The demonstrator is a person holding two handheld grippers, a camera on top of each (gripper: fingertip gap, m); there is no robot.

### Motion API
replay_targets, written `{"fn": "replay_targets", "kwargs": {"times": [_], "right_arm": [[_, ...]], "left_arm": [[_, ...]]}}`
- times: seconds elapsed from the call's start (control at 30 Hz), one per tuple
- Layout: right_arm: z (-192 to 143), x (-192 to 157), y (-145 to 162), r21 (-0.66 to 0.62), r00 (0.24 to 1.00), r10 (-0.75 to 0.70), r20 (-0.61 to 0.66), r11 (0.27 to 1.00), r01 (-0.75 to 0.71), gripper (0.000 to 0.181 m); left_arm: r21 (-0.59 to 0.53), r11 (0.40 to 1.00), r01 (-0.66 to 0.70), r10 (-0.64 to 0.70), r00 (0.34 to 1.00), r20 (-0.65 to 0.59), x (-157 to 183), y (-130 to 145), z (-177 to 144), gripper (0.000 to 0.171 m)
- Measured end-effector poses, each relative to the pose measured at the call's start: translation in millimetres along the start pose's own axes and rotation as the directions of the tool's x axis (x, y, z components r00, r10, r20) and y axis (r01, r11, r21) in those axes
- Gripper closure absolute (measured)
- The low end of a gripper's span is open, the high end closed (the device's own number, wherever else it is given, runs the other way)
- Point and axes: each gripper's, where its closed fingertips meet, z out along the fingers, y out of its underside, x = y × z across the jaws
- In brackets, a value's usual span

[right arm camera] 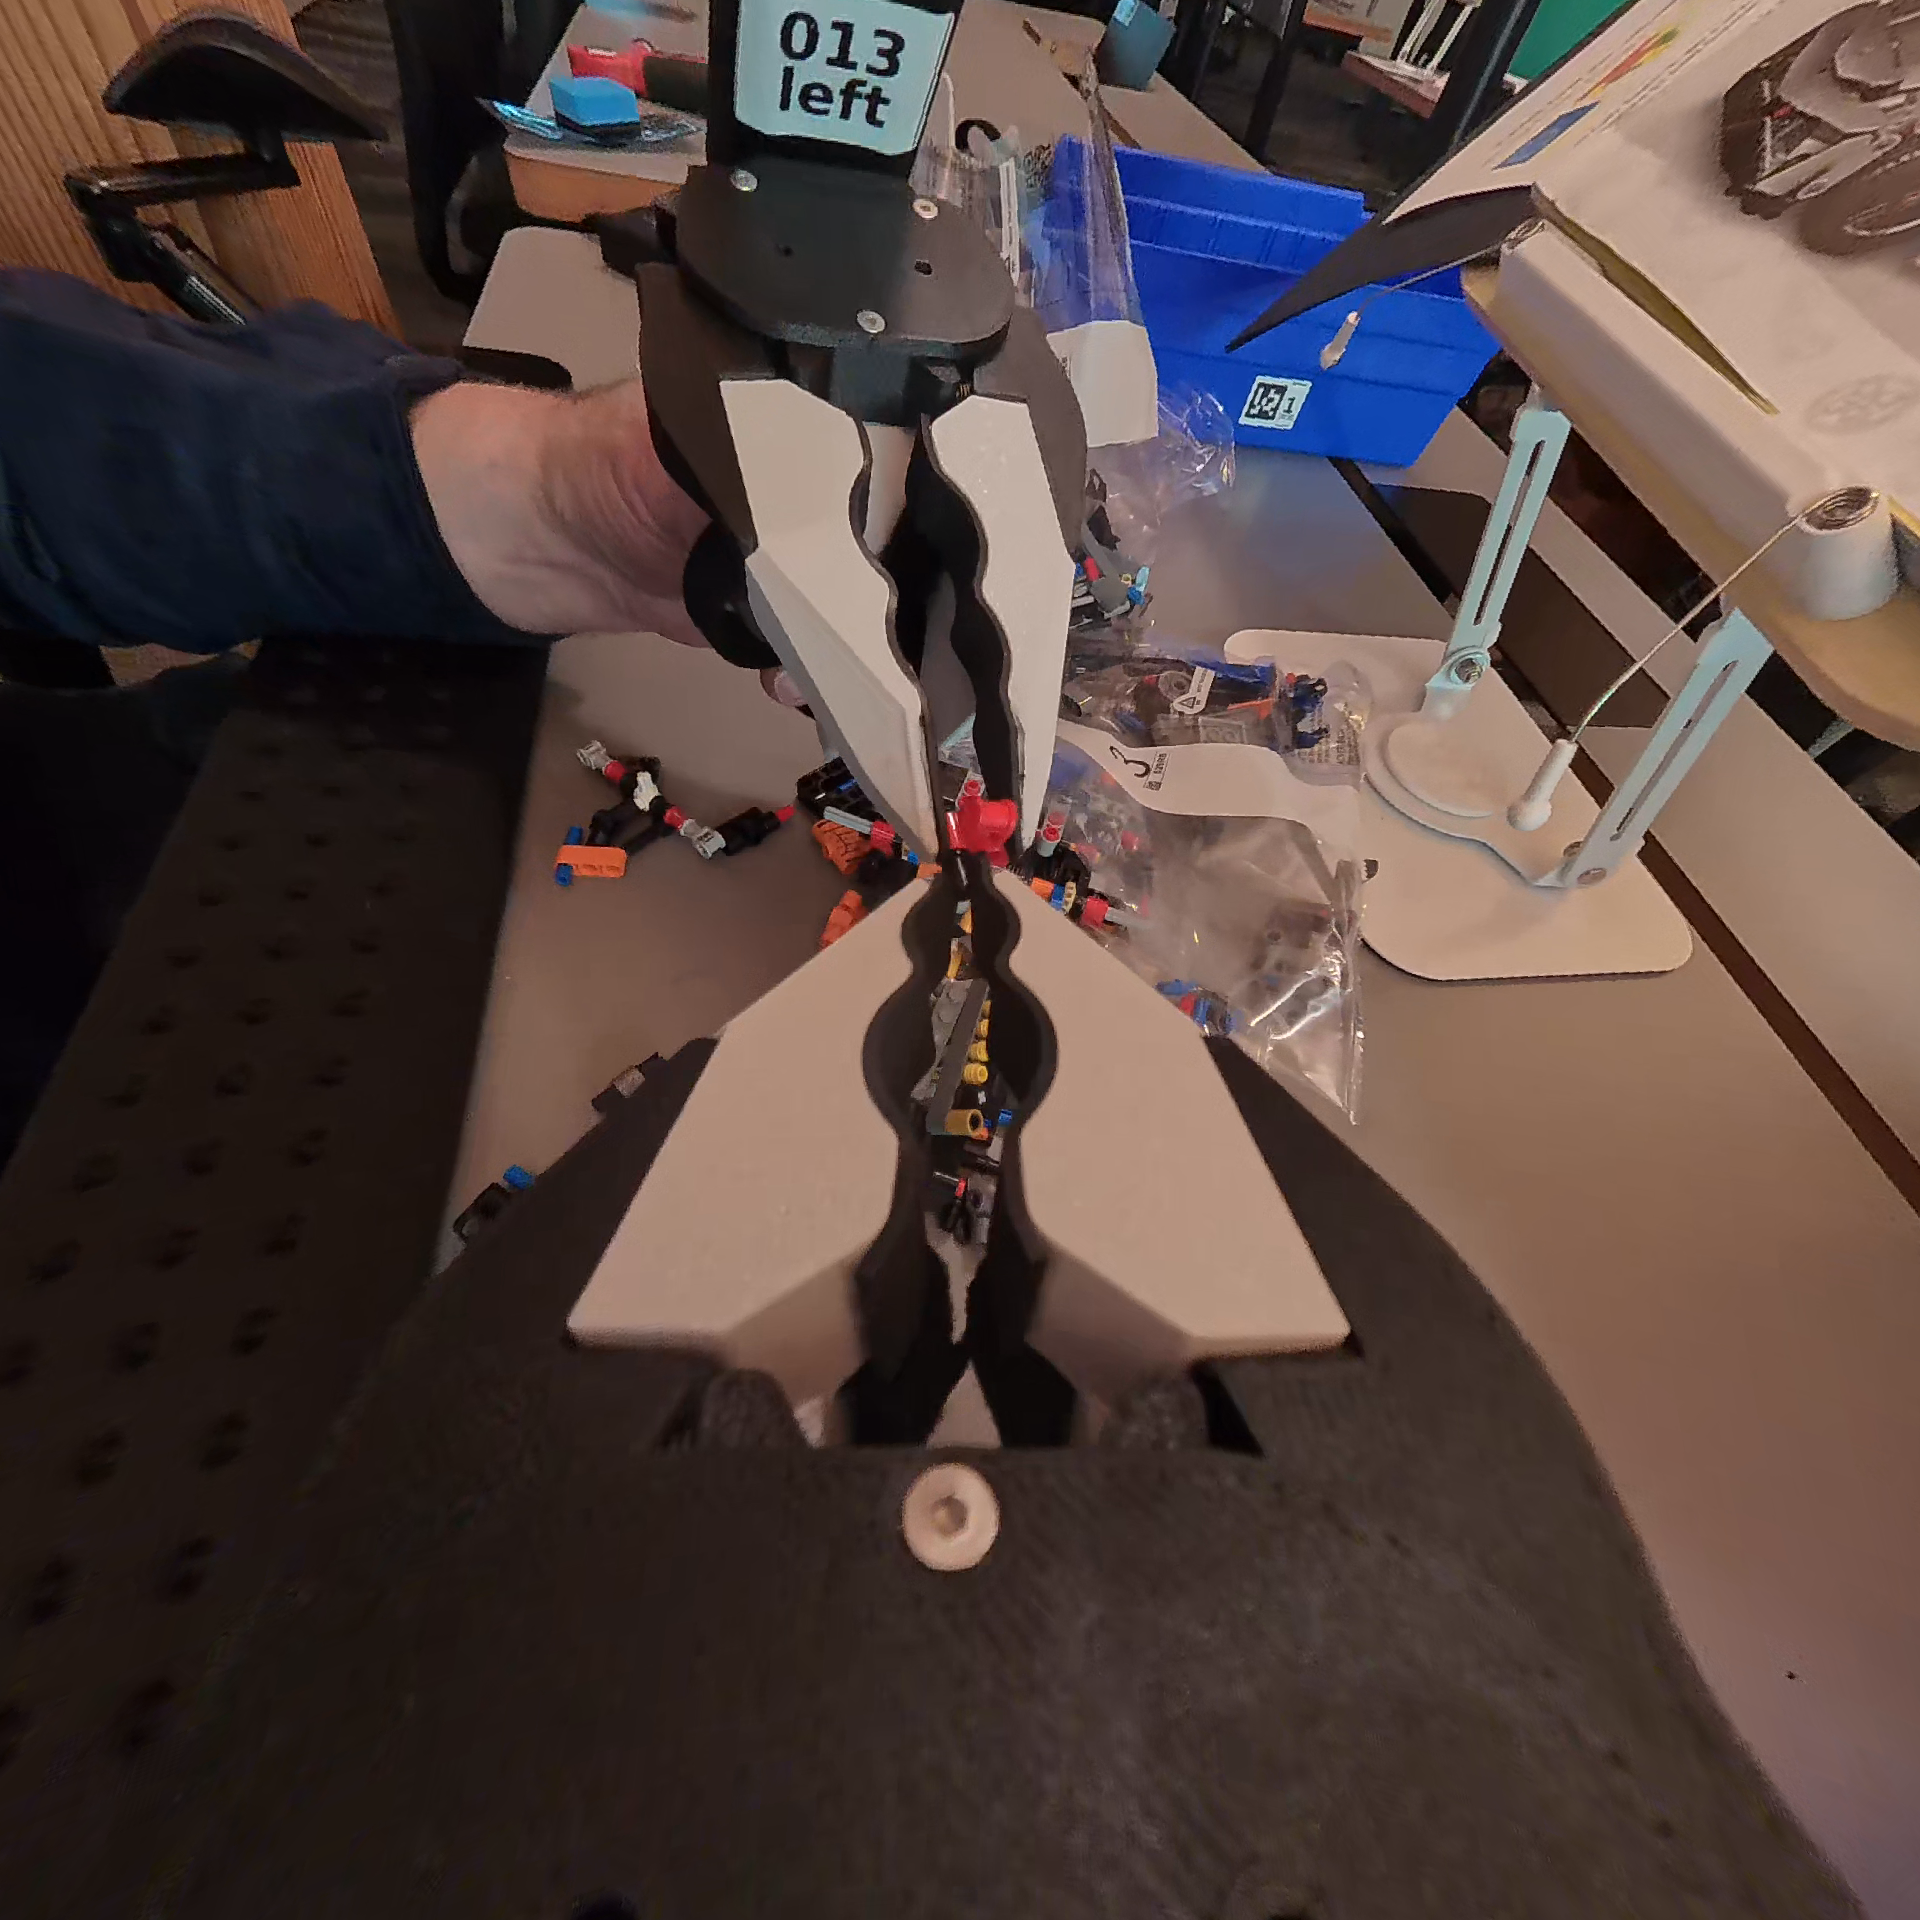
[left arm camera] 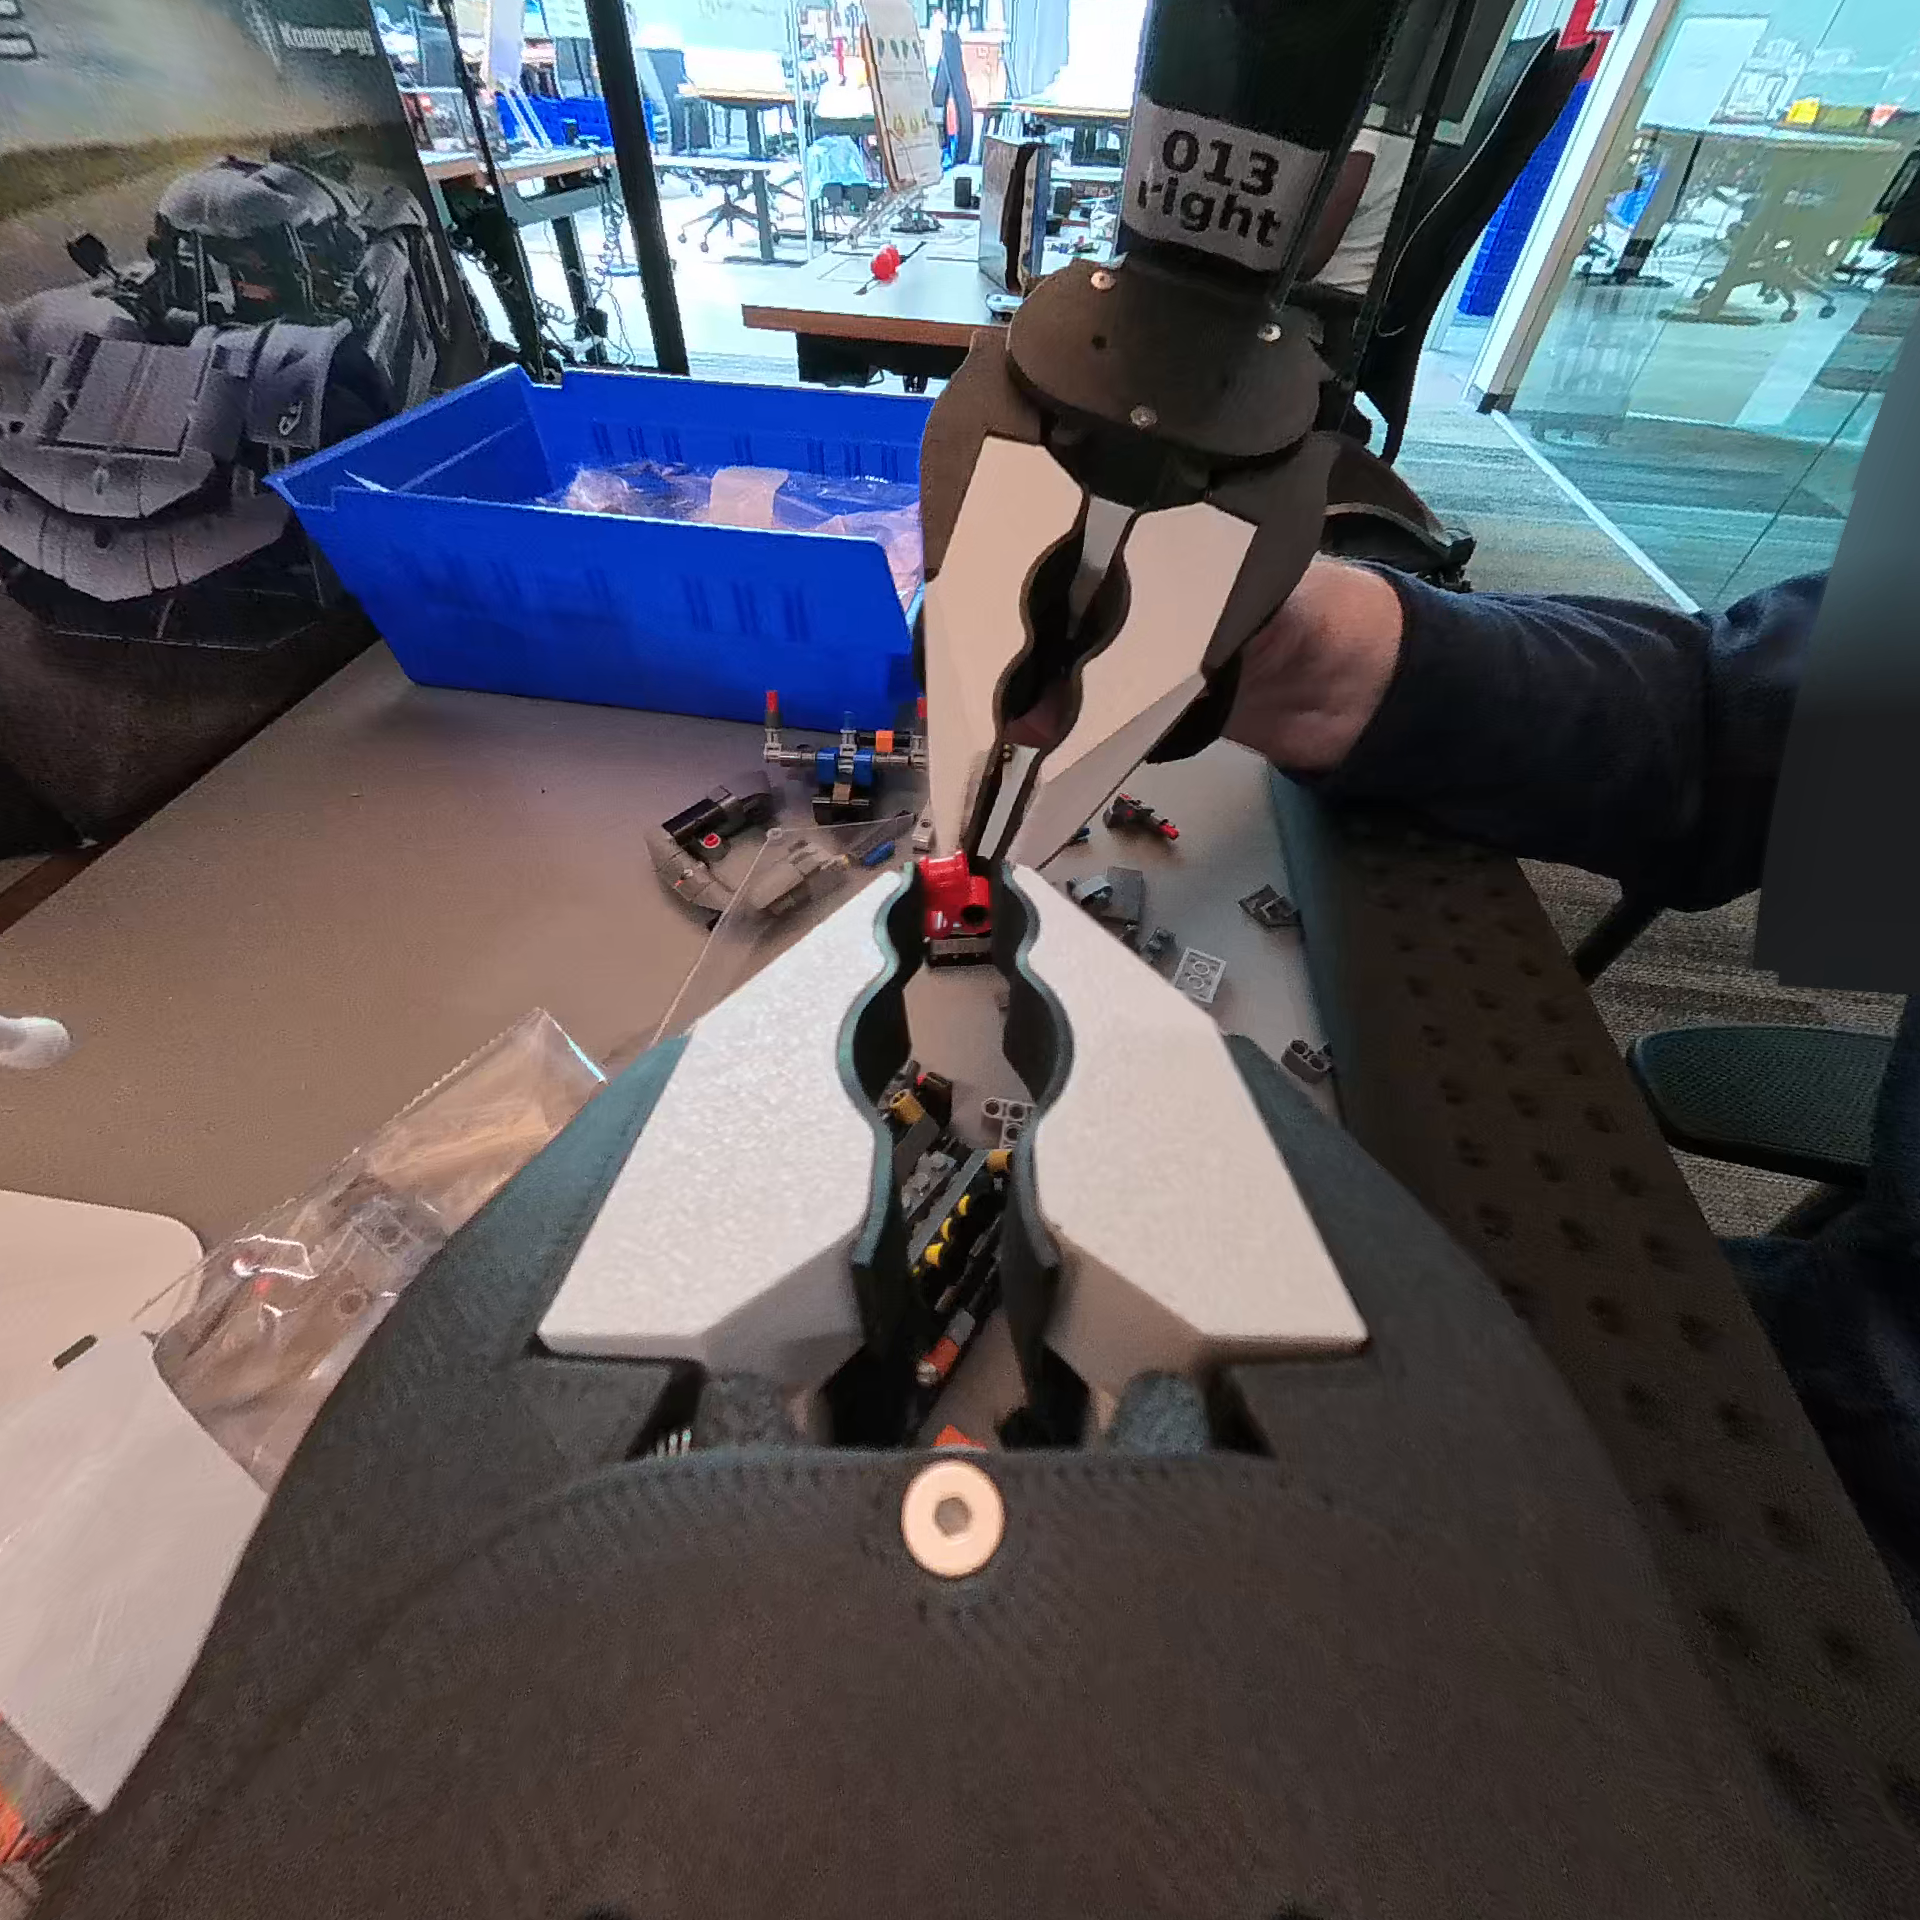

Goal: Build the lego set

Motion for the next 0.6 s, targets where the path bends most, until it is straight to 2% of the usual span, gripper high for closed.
{"fn": "replay_targets", "kwargs": {"times": [0.13,0.23,0.27,0.33,0.47,0.6], "right_arm": [[-0.4,-1.7,1.6,-0.006,1.000,-0.004,0.011,1.000,0.004,0.181],[-16.0,18.8,10.9,-0.029,0.998,0.015,-0.068,0.999,-0.017,0.181],[-25.1,24.9,8.6,0.002,0.996,0.043,-0.074,0.999,-0.043,0.181],[-32.4,29.2,4.7,0.042,0.995,0.075,-0.066,0.996,-0.073,0.181],[-12.9,13.8,9.0,-0.011,0.999,0.033,-0.023,0.999,-0.034,0.181],[-2.9,0.7,9.3,0.001,0.997,0.046,0.055,0.999,-0.046,0.180]], "left_arm": [[-0.002,1.000,0.017,-0.017,1.000,-0.010,-0.3,0.2,-3.4,0.166],[0.087,0.995,0.044,-0.048,0.998,0.045,-15.9,-13.4,-32.8,0.167],[0.109,0.993,0.047,-0.053,0.997,0.053,-18.1,-16.0,-39.1,0.167],[0.085,0.995,0.048,-0.054,0.996,0.066,-20.6,-11.4,-35.3,0.167],[0.025,0.999,0.043,-0.044,0.999,0.024,-11.9,-1.4,-15.1,0.167],[0.018,0.998,0.058,-0.059,0.998,0.016,-12.1,3.5,-8.8,0.167]]}}
